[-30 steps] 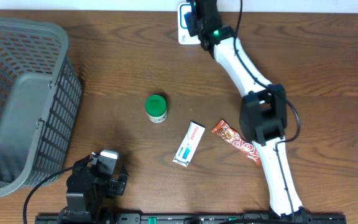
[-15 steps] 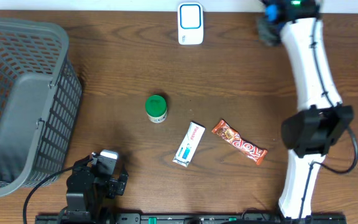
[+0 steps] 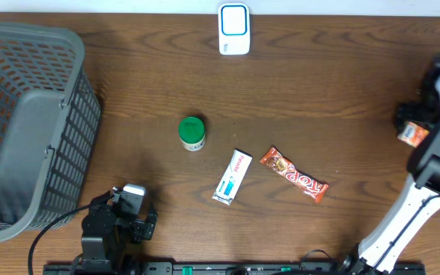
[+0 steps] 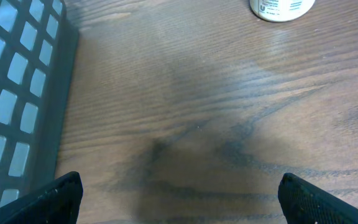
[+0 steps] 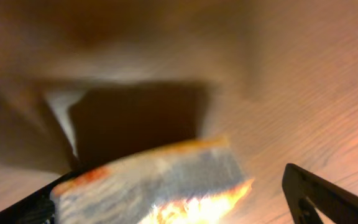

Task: Scan the item barcode
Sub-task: 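Carry the snack pack right and drop it on the table's right side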

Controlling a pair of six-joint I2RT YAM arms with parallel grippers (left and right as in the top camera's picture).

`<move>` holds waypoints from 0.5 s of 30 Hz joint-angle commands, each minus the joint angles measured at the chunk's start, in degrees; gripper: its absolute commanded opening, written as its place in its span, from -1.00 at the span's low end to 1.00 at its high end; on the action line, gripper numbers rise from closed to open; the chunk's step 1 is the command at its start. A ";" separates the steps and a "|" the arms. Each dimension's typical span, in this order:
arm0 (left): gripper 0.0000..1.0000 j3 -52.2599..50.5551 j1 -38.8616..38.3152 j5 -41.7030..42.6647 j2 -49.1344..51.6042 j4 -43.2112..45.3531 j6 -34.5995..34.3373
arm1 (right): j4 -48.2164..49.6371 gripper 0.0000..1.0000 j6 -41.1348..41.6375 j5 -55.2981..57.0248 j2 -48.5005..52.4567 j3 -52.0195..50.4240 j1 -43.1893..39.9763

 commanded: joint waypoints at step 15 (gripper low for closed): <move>0.97 -0.79 0.24 0.35 -0.31 -2.82 0.09 | -4.72 0.99 3.87 -39.34 -11.26 6.45 1.05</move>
